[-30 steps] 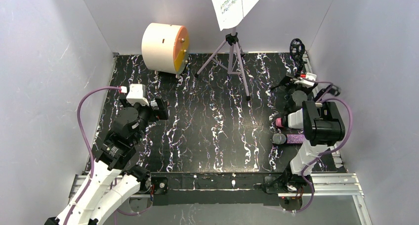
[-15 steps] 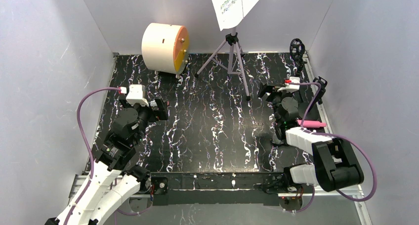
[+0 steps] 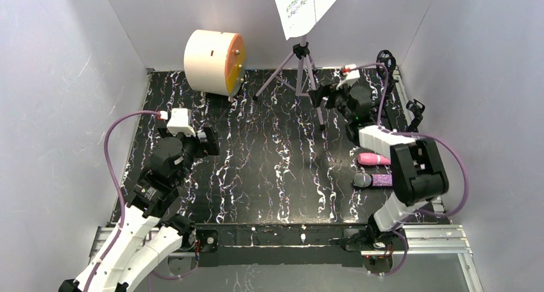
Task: Pack up the instrument practice props
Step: Move the music stand to the center of the board.
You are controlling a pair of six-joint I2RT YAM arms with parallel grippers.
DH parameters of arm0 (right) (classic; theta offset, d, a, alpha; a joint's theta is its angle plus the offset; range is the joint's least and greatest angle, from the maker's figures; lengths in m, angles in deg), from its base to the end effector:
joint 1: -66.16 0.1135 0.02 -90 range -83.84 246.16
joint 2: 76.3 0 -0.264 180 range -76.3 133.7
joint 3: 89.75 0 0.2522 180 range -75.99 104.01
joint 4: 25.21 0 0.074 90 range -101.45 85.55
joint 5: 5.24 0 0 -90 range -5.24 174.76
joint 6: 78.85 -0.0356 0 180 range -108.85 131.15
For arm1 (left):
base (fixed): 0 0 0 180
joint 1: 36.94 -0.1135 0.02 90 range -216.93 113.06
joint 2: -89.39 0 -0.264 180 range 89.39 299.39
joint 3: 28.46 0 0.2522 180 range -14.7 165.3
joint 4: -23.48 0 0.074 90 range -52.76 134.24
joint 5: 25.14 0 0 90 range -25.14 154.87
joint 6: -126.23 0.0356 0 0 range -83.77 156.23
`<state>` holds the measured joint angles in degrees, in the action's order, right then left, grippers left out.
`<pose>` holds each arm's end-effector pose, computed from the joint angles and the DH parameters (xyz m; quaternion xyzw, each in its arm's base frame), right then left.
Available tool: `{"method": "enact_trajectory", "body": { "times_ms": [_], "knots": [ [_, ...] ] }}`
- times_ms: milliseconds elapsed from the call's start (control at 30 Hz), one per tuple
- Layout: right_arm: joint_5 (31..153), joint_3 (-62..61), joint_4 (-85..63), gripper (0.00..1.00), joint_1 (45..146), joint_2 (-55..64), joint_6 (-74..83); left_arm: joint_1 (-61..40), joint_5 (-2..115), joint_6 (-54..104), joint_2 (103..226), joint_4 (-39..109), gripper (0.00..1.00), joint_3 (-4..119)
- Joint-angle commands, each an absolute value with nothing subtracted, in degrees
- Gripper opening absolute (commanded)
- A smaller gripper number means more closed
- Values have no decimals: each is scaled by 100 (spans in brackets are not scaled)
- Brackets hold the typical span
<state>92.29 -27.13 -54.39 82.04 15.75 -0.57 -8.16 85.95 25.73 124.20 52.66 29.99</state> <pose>0.3434 0.1026 0.2529 -0.0720 0.7050 0.2131 0.6726 0.1297 -0.0567 0.3550 -0.0058 0.7382 -0.0945 0.6679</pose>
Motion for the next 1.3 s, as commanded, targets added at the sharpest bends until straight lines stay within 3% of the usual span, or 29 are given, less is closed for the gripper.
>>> {"method": "enact_trajectory", "body": {
  "times_ms": [0, 133, 333, 400, 467, 533, 733, 967, 1267],
  "knots": [
    [9695, -1791, -5148, 95, 8220, 2256, 165, -876, 8529, 2595, 12454, 5217, 99, 3002],
    [9805, -1203, -4831, 90, 8222, 2853, 231, -889, 8484, 2595, 12483, 5212, 98, 3004],
    [9894, -1153, -4833, 72, 8216, 3283, 397, -890, 8421, 2593, 12493, 5196, 98, 2997],
    [9962, -1264, -4874, 61, 8223, 3307, 475, -890, 8400, 2587, 12490, 5197, 98, 2997],
    [10050, -1421, -4958, 40, 8221, 3259, 581, -890, 8381, 2593, 12491, 5194, 98, 2995],
    [10084, -1592, -5044, 27, 8244, 3147, 706, -890, 8365, 2595, 12499, 5194, 98, 3000],
    [10119, -2184, -5200, 3, 8417, 2602, 898, -916, 8301, 2604, 12516, 5187, 99, 2999],
    [9575, -3052, -5367, 1, 9079, 1865, 813, -941, 8130, 2600, 12576, 5164, 98, 2995],
    [7498, -3882, -5664, 1, 10705, 1354, -18, -951, 7993, 2621, 12605, 5131, 98, 2970]
  ]
}}
